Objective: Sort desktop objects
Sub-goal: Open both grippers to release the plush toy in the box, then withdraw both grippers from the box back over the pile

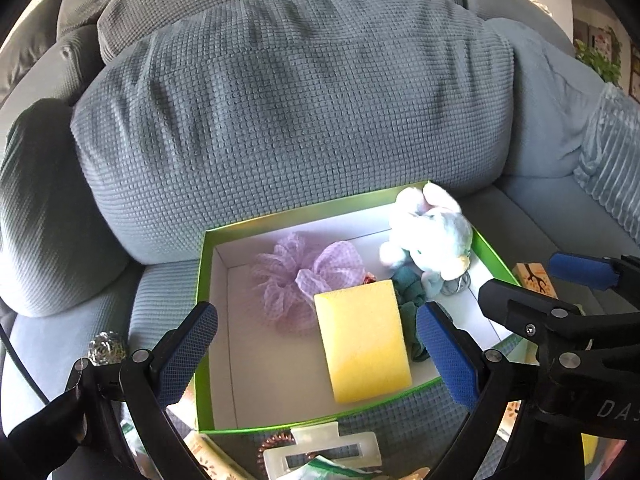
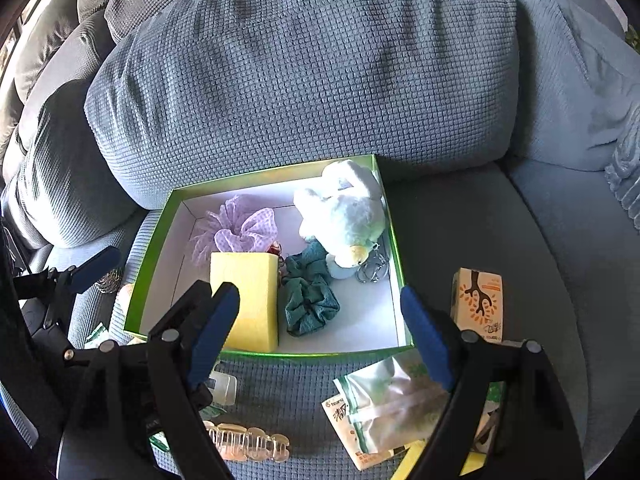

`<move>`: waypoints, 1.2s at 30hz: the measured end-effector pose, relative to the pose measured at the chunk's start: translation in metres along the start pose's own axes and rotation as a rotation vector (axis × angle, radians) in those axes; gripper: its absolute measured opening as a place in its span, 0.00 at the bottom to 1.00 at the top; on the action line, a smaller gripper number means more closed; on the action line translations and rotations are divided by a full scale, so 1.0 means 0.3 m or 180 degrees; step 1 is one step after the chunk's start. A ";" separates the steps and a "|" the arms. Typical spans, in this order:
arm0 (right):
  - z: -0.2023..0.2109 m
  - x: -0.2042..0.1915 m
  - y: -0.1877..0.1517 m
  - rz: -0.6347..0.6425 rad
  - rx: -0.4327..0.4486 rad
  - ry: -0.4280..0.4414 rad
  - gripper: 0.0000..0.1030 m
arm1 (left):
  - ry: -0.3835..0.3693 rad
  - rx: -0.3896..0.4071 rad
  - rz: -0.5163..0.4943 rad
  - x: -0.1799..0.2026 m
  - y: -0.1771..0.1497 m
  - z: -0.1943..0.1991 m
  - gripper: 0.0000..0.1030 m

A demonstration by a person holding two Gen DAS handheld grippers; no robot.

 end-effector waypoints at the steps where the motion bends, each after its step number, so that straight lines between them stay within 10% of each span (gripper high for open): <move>1: 0.006 0.001 -0.001 -0.0003 0.0010 -0.0006 0.81 | 0.0001 0.0002 0.0000 -0.001 -0.001 0.003 0.97; 36: 0.244 -0.066 -0.201 0.0047 0.0066 0.0141 0.81 | -0.0115 0.0141 -0.0348 0.036 -0.181 0.250 0.97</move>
Point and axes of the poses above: each gripper's, at about its wrist camera, not at the fingertips, and z roughly against the way its jaws point, x to its right, y to its top, the point moved 10 cm from there along -z, roughly the way its jaws point, and after that the axes turned 15 degrees about z, right-handed, at the moved point
